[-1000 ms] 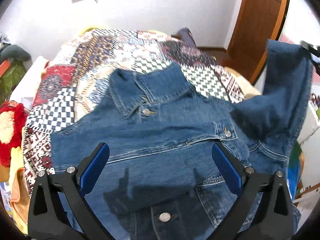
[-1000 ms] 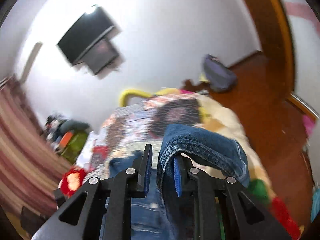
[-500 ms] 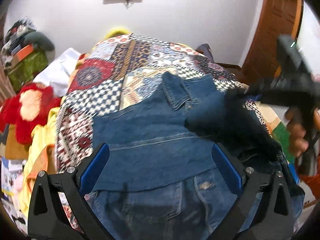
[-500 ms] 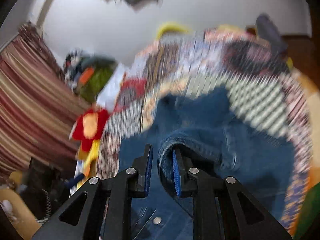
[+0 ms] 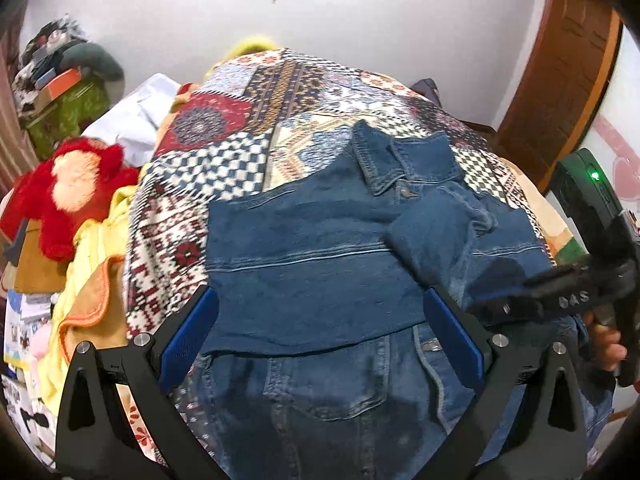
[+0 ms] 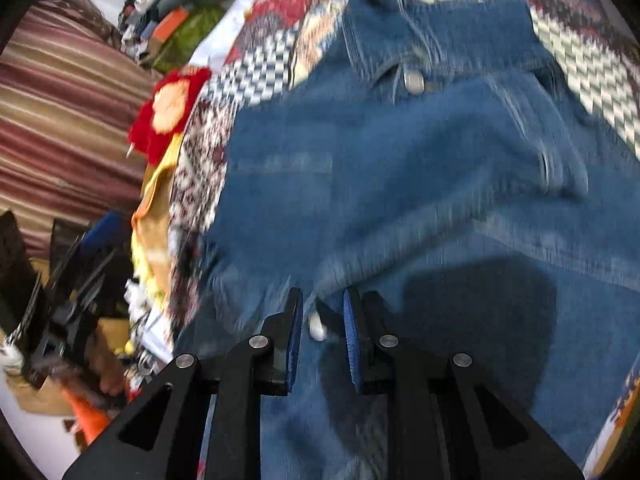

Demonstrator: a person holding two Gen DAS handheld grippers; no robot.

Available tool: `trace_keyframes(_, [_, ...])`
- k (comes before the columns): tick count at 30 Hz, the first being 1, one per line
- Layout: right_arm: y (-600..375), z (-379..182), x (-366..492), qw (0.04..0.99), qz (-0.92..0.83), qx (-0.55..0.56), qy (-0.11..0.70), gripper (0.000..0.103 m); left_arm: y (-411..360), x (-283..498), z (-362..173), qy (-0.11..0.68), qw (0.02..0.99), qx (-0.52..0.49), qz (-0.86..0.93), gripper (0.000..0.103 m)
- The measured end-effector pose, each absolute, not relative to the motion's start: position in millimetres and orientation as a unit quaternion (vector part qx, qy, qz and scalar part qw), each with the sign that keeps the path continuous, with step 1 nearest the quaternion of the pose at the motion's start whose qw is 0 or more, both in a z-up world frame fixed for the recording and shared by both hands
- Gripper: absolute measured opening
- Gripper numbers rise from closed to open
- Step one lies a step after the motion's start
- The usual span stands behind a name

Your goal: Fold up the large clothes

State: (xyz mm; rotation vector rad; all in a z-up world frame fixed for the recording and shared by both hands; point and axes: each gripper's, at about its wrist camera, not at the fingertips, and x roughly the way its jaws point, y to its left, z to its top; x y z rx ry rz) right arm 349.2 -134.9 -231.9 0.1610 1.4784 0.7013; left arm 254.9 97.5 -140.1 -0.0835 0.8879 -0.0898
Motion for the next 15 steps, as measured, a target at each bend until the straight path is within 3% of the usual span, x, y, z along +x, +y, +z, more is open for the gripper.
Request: trace_keyframes(15, [-295,-129,343,0.848,0.19,0.005,0.494,0.017,-24,326,-144,0.453,0.881,0.061,-0.125,0.103])
